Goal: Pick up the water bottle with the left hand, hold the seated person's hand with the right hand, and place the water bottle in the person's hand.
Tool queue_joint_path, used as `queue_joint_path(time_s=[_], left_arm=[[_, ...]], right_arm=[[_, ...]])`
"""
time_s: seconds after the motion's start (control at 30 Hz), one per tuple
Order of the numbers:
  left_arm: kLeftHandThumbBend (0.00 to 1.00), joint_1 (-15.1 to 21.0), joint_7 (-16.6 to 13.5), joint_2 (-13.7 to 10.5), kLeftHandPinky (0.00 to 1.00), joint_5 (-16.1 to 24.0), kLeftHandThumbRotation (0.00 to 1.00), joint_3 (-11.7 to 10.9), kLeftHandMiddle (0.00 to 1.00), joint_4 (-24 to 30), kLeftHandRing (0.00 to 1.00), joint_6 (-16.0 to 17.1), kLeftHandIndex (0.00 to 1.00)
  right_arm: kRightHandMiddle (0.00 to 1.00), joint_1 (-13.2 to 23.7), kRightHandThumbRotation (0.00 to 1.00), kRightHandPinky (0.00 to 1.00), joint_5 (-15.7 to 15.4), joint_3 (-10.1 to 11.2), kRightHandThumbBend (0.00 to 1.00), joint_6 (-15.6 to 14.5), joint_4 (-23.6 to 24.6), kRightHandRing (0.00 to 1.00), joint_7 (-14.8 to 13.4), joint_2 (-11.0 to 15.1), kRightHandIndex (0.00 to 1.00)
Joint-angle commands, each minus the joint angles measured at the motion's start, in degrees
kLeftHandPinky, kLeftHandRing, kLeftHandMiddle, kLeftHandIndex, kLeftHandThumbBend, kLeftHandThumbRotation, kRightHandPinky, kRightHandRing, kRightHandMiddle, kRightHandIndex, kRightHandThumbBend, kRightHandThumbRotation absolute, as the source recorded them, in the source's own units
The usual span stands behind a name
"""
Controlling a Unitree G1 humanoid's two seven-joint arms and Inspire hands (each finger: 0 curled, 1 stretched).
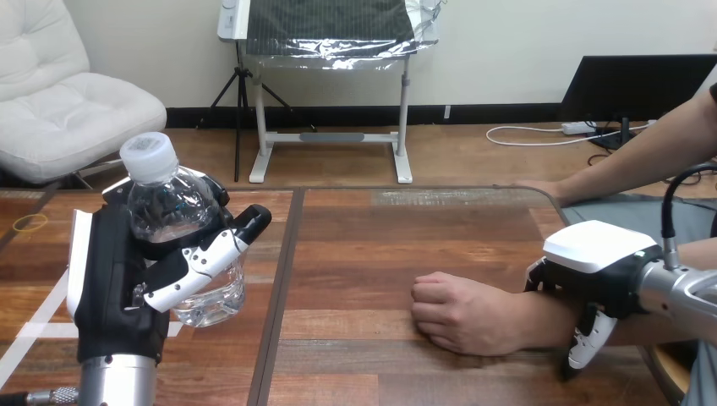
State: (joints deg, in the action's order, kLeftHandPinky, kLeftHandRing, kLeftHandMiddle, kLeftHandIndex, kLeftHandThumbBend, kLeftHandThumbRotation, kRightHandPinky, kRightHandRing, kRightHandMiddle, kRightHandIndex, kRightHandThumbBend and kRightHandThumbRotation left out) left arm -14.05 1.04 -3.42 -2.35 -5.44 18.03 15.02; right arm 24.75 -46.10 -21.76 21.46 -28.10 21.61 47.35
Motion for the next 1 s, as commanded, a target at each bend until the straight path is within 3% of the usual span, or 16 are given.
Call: queue_joint_path(time_s=[0.0, 0.17, 0.43, 0.97], left_arm=[[0.48, 3.36, 0.27, -0.10, 0.19, -1.01, 0.00, -0.27, 0.30, 2.66, 0.25, 1.10, 0.35], [0.46, 3.32, 0.34, -0.14, 0.19, -1.22, 0.00, -0.26, 0.30, 2.99, 0.25, 0.65, 0.35], [0.47, 3.33, -0.02, -0.42, 0.19, -0.11, 0.00, -0.43, 0.30, 3.09, 0.25, 0.67, 0.35], [0.48, 3.66, 0.68, -0.61, 0.19, -1.60, 0.00, -0.70, 0.30, 2.82, 0.24, 0.96, 0.35]], right_arm=[[0.64, -2.15, 0.23, 0.39, -0.93, -3.57, 0.99, -1.56, -4.55, 0.54, 0.87, -3.69, 0.67], [0.61, -2.09, 0.23, 0.36, -1.42, -4.22, 0.96, -2.81, -4.62, 0.50, 1.50, -4.11, 0.64], [0.46, -1.98, 0.21, 0.25, -1.47, -4.69, 0.94, -3.39, -5.34, 0.35, 1.74, -4.61, 0.58], [0.42, -1.75, 0.17, 0.22, -0.78, -5.33, 0.93, -3.34, -6.68, 0.32, 1.11, -4.96, 0.50]])
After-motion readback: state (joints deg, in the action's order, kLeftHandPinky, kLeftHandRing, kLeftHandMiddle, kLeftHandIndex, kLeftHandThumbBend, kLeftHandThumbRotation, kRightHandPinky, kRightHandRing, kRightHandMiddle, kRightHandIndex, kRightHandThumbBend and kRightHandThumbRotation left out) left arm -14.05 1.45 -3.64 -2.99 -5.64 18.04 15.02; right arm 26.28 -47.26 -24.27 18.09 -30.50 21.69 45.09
